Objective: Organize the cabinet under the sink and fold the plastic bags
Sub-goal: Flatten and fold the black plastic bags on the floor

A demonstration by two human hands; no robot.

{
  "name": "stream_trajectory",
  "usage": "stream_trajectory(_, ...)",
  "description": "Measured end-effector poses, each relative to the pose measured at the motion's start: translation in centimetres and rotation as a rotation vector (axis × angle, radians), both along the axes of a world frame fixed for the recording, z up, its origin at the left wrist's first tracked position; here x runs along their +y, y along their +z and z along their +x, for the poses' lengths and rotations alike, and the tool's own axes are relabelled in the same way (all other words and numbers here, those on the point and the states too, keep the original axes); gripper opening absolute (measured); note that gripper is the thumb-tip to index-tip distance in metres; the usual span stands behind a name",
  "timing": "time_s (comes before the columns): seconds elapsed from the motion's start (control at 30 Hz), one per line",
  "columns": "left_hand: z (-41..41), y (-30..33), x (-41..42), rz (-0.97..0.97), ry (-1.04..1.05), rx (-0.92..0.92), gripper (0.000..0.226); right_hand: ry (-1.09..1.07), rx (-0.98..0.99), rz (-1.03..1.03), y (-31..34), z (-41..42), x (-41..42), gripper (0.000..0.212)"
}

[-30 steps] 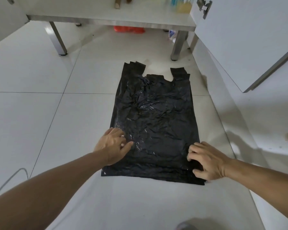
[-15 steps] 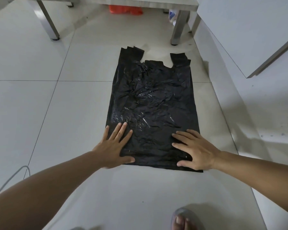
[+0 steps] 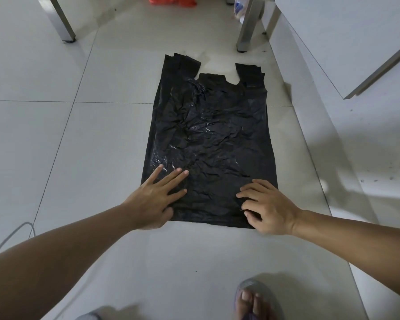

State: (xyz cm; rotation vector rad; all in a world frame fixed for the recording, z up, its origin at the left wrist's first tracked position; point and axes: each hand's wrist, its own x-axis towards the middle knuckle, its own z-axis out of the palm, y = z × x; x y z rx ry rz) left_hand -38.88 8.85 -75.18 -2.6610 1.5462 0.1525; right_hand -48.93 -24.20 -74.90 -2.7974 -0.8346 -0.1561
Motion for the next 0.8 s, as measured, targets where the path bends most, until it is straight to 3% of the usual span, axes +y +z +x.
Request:
stream_trajectory(0.13,-0.8,0.5,-0.5,-0.019,0.02,0.023,0.08,-0.1,0.102,-0.023,0.6,0.1,0.1,0.029)
stream_trajectory(0.27,0.0,0.2,-3.3,-0.071,0.081,0.0,0.072,-0.318,0.161,-0.066,0.4,2.3,1.1,0.048)
stream_trajectory(0.43,1.8,-1.1,-5.7,0.059,0.154,0.038,0.076,-0.275,0.303,-0.282,-1.5,4.3,2.0,0.066)
stream_trajectory(0.6,2.4,-2.6,-4.5,0.06,0.276,0.105,0.083,-0.337,0.316,-0.295,-3.1,4.4,0.8,0.071)
stream_trajectory(0.8,4.9,-1.6,-7.1,-0.146,0.253,0.013,0.075,-0.348,0.186,-0.161,-2.0,8.4,0.4,0.059)
